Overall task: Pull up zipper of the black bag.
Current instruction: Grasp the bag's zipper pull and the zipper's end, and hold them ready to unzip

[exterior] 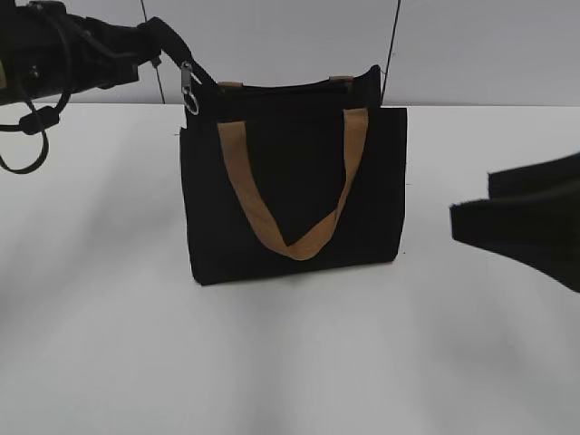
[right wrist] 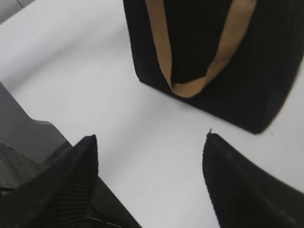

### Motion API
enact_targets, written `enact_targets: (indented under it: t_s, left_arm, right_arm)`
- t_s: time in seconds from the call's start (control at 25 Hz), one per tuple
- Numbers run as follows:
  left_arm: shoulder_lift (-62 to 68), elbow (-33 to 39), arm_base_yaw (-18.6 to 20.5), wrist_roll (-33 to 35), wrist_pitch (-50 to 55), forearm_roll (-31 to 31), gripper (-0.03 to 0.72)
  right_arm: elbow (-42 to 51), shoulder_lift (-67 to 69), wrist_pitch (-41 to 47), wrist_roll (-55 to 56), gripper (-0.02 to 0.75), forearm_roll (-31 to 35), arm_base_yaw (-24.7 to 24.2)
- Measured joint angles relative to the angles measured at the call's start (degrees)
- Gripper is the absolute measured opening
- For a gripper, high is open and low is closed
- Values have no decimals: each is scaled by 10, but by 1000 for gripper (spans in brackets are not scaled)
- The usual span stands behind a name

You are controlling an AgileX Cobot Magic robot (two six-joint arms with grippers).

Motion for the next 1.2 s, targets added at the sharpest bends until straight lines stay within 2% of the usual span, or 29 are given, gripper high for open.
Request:
enact_targets:
  t_s: [0.08, 0.2, 0.32, 0.56, 0.84, 1.2]
  left_arm:
    - [0, -10, 0, -7, 5, 1, 11]
    - [0, -19, 0, -16, 11, 2, 11]
    - [0, -20, -1, -27, 13, 5, 11]
    - [0, -20, -3, -31, 17, 5, 11]
    - [0, -20, -3, -32, 18, 5, 11]
    - [0, -20, -3, -44, 18, 5, 11]
  right_arm:
    - [0, 67, -15, -96, 522, 98, 6]
    - [-21, 147, -24, -216, 522, 211, 37]
    - [-72, 233, -30, -280, 522, 258, 78]
    - [-197, 367, -63, -310, 522, 268, 147]
    - [-327, 492, -69, -310, 522, 249, 206]
    - [-444, 611, -69, -268, 522, 247, 237]
